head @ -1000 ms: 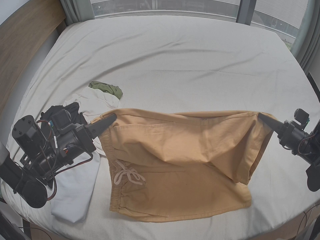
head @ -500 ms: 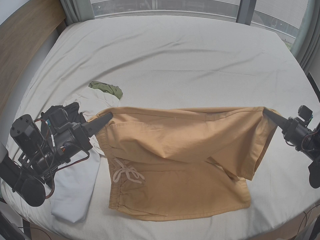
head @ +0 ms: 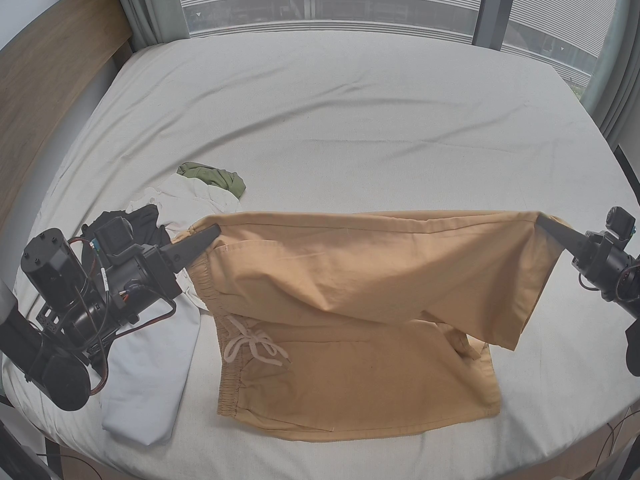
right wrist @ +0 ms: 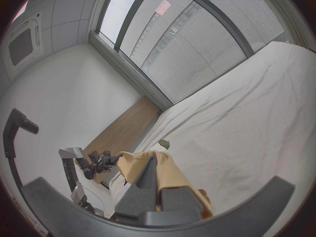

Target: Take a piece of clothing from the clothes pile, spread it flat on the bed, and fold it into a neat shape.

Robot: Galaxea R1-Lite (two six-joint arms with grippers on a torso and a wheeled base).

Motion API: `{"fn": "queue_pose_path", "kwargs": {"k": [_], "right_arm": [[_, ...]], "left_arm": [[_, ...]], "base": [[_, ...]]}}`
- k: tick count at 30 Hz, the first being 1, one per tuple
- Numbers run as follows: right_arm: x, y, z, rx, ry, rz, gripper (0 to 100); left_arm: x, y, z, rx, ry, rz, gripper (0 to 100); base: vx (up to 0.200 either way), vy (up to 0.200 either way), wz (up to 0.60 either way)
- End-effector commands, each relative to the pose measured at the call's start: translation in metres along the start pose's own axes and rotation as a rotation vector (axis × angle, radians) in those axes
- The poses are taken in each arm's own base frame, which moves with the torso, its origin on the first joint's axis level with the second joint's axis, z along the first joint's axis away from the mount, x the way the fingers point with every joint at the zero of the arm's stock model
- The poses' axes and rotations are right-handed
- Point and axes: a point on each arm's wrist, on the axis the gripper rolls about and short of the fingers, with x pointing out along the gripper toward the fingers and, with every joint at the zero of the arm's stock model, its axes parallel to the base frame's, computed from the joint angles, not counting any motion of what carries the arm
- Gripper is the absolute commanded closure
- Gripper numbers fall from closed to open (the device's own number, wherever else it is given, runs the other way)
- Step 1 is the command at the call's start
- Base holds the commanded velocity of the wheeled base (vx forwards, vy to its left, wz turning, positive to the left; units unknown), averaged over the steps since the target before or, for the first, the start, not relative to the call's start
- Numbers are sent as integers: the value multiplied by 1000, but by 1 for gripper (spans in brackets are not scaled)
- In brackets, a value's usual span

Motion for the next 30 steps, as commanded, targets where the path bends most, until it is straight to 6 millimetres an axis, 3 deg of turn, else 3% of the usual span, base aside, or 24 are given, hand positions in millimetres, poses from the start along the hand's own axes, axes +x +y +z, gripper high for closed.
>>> {"fn": "queue_pose_path", "kwargs": {"k": [1, 30], "right_arm": [[-6, 12, 8, 12, -13, 31, 100], [-15, 20, 17, 138, 45, 112, 100]], "left_arm": [[1, 2, -4, -6, 11, 7, 100], [1, 6, 12, 24, -45, 14, 100]], "base": [[0, 0, 0], [0, 0, 0]]}}
